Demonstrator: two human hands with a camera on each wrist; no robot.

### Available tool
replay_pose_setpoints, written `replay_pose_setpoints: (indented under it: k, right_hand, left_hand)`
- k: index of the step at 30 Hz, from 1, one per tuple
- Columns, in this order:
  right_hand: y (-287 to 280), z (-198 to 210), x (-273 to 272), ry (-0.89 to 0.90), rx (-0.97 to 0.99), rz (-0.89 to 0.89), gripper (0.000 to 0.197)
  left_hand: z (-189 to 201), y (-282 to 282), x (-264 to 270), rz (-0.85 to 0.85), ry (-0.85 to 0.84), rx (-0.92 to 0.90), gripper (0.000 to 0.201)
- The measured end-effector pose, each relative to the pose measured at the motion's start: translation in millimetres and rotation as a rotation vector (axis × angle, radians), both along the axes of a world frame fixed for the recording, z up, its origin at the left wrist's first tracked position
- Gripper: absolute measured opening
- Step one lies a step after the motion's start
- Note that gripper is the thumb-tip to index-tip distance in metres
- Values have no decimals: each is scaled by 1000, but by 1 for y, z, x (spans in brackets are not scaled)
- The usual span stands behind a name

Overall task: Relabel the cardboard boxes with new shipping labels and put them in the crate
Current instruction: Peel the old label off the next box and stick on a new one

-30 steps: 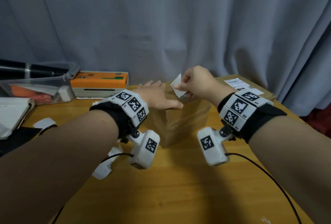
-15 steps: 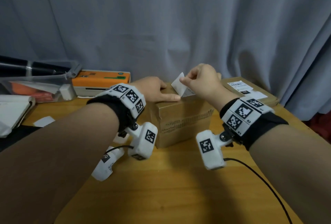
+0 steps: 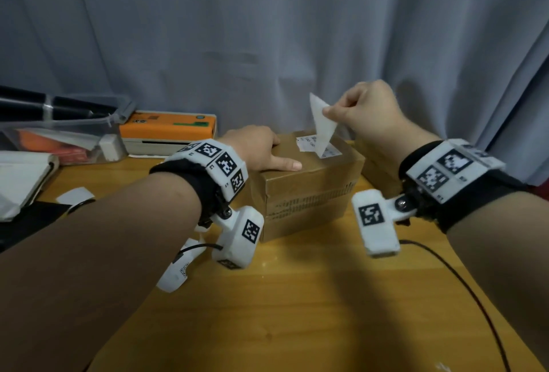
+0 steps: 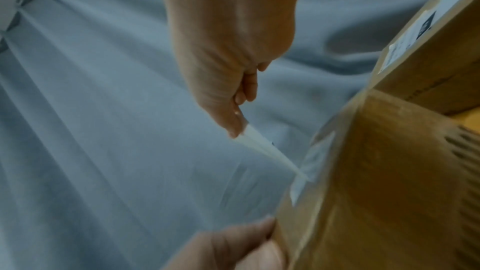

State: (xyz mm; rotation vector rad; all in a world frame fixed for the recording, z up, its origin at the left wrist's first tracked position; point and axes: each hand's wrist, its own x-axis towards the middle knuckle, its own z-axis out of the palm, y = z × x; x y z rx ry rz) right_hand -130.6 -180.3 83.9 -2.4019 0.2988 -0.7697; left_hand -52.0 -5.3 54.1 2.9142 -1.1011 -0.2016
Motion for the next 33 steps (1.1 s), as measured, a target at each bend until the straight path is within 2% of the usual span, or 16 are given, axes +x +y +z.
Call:
replay_pose_setpoints:
  k: [5,11,16,20,23,28,31,33]
  right_hand:
    - [-5,7,-7,5,10,70,30]
    - [4,1,2,9,143,98,26]
    - [-5,1,-3,76,218,87,30]
    - [-4,-2,-10,146,395,121,32]
    - [-4,-3,-11,99,497,134,27]
    - [-6,-5,-12,44,499,180,23]
    - [-5,-7,-11,45,547,223,22]
    - [-3,-8,-8,49,543,230,23]
  left_hand:
    - [1,-1,-1,-19,-6,7,90]
    - [-4,5,-1,-38,26,14,82]
    - [-5,1,-6,-124,-24,-97,66]
    - [-8,-7,-16,-197,-24,-140,60]
    - [-2,-2,-13,-246,44,-113,52]
    - [9,11,-4,-285,155,-95,45]
    - [8,9,-4,-279,91,-185,34]
    - [5,7,-10,-277,-115,-299,23]
